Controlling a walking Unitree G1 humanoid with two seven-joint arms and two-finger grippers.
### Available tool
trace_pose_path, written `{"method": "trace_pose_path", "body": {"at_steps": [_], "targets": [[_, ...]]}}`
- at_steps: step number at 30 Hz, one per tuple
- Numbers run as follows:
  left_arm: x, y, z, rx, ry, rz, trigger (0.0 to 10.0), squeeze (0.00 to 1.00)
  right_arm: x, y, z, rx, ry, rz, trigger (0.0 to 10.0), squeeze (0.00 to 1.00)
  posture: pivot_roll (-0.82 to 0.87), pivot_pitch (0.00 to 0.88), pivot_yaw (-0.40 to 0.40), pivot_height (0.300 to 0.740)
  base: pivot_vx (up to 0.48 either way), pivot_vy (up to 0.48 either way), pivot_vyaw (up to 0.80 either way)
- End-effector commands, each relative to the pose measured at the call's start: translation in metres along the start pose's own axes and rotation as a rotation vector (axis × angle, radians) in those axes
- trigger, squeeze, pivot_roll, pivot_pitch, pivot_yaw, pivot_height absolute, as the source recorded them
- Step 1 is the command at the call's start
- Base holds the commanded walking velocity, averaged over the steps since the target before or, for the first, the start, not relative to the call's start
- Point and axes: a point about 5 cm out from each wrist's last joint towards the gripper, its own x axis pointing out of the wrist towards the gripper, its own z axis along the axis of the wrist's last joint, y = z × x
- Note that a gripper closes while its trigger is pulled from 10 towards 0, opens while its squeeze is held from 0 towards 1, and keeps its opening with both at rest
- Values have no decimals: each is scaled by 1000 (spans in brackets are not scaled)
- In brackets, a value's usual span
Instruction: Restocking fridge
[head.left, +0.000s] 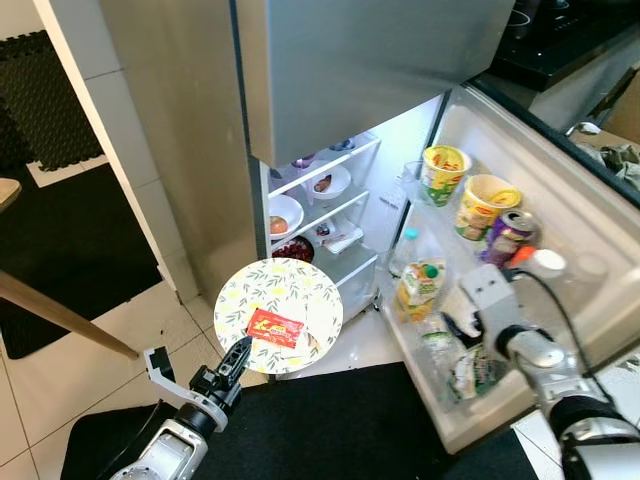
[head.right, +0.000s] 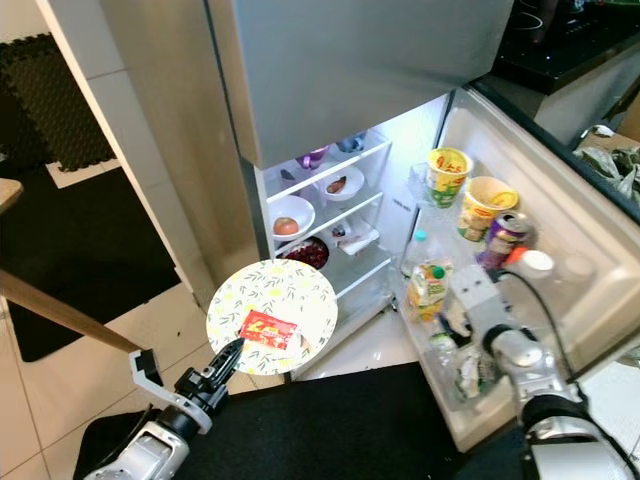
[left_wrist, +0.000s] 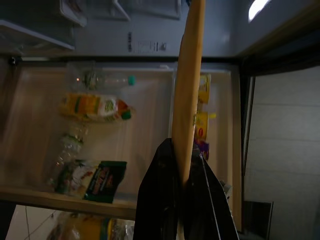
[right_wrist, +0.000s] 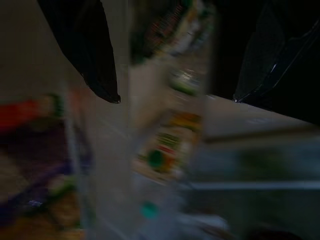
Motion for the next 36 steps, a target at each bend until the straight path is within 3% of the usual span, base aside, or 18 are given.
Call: {"method": "trace_pose_path", "body": {"at_steps": [1, 4, 6, 8, 9, 12, 14, 15, 16, 18, 20, 22, 26, 28, 30, 32, 36], "targets": [[2, 0, -6, -38, -5, -18, 10000, 0, -9, -25, -12, -12, 66, -117, 10000, 0, -33, 124, 2, 740, 0, 0, 0], [3, -1, -6, -38, -4, -19, 10000, 0, -13, -35, -16, -26, 86, -153, 10000, 0, -33, 122, 1, 740, 0, 0, 0], [4, -1, -6, -40, -3, -25, 10000, 0, -25, -58, -26, -56, 144, -249, 10000, 0, -34, 123, 1, 740, 0, 0, 0], [4, -1, -6, -40, -3, -25, 10000, 0, -25, -58, -26, -56, 144, -249, 10000, 0, -34, 123, 1, 740, 0, 0, 0], [4, -2, -6, -41, -1, -29, 10000, 0, -35, -74, -33, -49, 170, -314, 10000, 0, -39, 123, 2, 740, 0, 0, 0], [4, -2, -7, -42, 2, -30, 10000, 0, -37, -73, -36, -26, 166, -309, 10000, 0, -40, 124, 4, 740, 0, 0, 0], [5, -1, -8, -43, 10, -28, 10000, 0, -34, -48, -47, 52, 159, -211, 10000, 0, -45, 123, 7, 740, 0, 0, 0], [5, -1, -8, -43, 10, -28, 10000, 0, -34, -48, -47, 52, 159, -211, 10000, 0, -45, 123, 7, 740, 0, 0, 0], [5, -1, -7, -43, 11, -28, 10000, 0, -32, -30, -54, 90, 170, -152, 10000, 0, -46, 123, 7, 740, 0, 0, 0], [5, -1, -7, -43, 12, -28, 10000, 0, -32, -24, -56, 100, 177, -132, 10000, 0, -46, 123, 7, 740, 0, 0, 0], [6, -1, -7, -42, 12, -29, 10000, 0, -32, 6, -69, 147, 207, -19, 10000, 0, -47, 122, 10, 740, 0, 0, 0], [6, -1, -7, -42, 13, -30, 10000, 0, -33, 14, -72, 154, 216, 5, 10000, 0, -47, 122, 10, 740, 0, 0, 0], [7, -1, -7, -35, 11, -28, 10000, 0, -42, 63, -95, 216, 298, 127, 10000, 0, -46, 120, 10, 740, 0, 0, 0], [8, -1, -7, -35, 10, -28, 10000, 0, -45, 71, -98, 227, 308, 150, 10000, 0, -46, 120, 10, 740, 0, 0, 0], [8, 0, -7, -25, 14, -26, 10000, 0, -53, 96, -108, 240, 348, 227, 10000, 0, -46, 120, 10, 740, 0, 0, 0], [9, 0, -8, -21, 10, -25, 10000, 0, -58, 108, -113, 234, 370, 273, 10000, 0, -44, 117, 7, 740, 0, 0, 0], [10, 1, -8, -16, 4, -24, 10000, 0, -64, 118, -119, 225, 394, 295, 10000, 0, -46, 115, 6, 740, 0, 0, 558]]}}
